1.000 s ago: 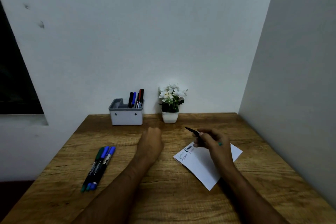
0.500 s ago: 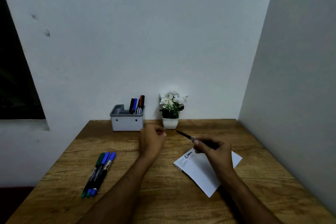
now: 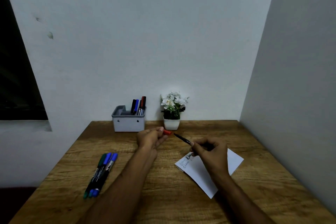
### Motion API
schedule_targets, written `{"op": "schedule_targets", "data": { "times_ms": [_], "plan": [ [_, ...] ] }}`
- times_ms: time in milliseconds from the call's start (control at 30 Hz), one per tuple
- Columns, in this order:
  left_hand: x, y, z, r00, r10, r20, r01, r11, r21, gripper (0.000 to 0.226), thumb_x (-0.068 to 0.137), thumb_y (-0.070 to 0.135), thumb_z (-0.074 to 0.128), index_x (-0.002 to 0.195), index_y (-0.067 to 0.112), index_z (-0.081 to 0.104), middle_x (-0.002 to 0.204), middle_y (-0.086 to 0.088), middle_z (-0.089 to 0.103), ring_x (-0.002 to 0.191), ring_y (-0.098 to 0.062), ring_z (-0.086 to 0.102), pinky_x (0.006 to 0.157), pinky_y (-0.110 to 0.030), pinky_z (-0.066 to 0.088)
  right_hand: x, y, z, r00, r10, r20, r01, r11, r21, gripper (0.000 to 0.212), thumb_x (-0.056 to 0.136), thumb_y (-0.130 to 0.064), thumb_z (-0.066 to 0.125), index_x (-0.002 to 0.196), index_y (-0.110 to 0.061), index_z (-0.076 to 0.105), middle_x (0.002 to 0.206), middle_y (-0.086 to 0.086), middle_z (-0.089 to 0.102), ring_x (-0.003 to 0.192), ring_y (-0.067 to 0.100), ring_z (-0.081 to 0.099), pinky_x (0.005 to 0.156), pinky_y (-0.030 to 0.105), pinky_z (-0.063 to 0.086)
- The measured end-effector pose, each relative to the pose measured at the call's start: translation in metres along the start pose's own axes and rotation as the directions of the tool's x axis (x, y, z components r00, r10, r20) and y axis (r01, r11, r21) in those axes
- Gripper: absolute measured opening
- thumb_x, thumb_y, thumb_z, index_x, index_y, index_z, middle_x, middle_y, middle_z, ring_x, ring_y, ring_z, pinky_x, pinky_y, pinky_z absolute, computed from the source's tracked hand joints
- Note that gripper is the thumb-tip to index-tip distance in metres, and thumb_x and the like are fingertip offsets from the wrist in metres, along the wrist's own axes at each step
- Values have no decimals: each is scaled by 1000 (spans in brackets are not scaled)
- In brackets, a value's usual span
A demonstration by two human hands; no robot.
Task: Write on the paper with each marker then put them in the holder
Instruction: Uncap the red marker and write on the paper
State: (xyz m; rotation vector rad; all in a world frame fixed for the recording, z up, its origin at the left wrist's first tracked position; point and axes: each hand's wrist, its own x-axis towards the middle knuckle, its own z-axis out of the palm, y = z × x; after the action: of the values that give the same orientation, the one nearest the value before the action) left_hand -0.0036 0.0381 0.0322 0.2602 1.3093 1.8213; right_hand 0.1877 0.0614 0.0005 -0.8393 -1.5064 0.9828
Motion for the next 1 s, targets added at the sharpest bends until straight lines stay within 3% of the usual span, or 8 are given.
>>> {"op": "schedule_targets", "data": {
  "times_ms": [133,333,500,633,767,867,1000],
  "plan": [
    [-9,-1,4,999,-6,35,6,1000,2,13,86,-10,65,99,-9,64,94,-18,67,77,-27,70,66,-30,62,0,1,3,1000,-22,15,23,999,-49,9,84,3,79,79,-5,79,69,6,77,65,22,75,67,33,63],
    [-21,-9,14,994,24,105,-28,999,43,10,87,-14,60,91,-5,63,98,-20,67,93,-32,69,69,-36,62,5,9,15,1000,-13,19,15,990,-137,15,83,0,81,77,-14,78,69,2,76,67,17,75,69,37,63],
    [-22,-7,20,991,92,101,-92,996,2,12,87,-14,61,88,-2,65,88,-18,68,74,-29,72,69,-41,63,12,10,20,999,13,-31,-16,993,-115,24,83,5,78,71,-16,75,68,4,76,69,23,75,71,46,63],
    [-22,-6,19,984,152,96,-151,988,-10,15,86,-15,61,94,-3,65,95,-21,68,72,-26,72,62,-36,63,18,9,25,999,11,-33,-13,996,-85,24,82,5,78,71,-16,75,67,6,76,68,25,75,69,49,64],
    [-17,-7,14,975,211,65,-215,974,67,37,79,-21,65,109,1,64,95,-17,70,82,-27,72,63,-35,62,24,9,39,995,-38,96,52,988,-145,13,85,-2,79,79,-14,77,70,2,76,70,20,74,71,46,64],
    [-10,1,4,946,323,31,-324,934,153,41,75,-15,72,109,7,66,90,-7,73,81,-13,71,68,-25,60,29,9,55,980,-54,190,99,967,-236,2,88,-13,79,88,-15,78,79,-3,77,77,15,73,74,40,62],
    [-2,25,-11,873,486,33,-462,805,371,38,75,-4,78,107,15,69,88,5,71,83,-6,67,81,-28,58,30,6,73,941,-27,337,192,864,-466,16,94,-34,69,87,-21,75,81,-7,74,76,7,67,72,32,54]
  ]
}}
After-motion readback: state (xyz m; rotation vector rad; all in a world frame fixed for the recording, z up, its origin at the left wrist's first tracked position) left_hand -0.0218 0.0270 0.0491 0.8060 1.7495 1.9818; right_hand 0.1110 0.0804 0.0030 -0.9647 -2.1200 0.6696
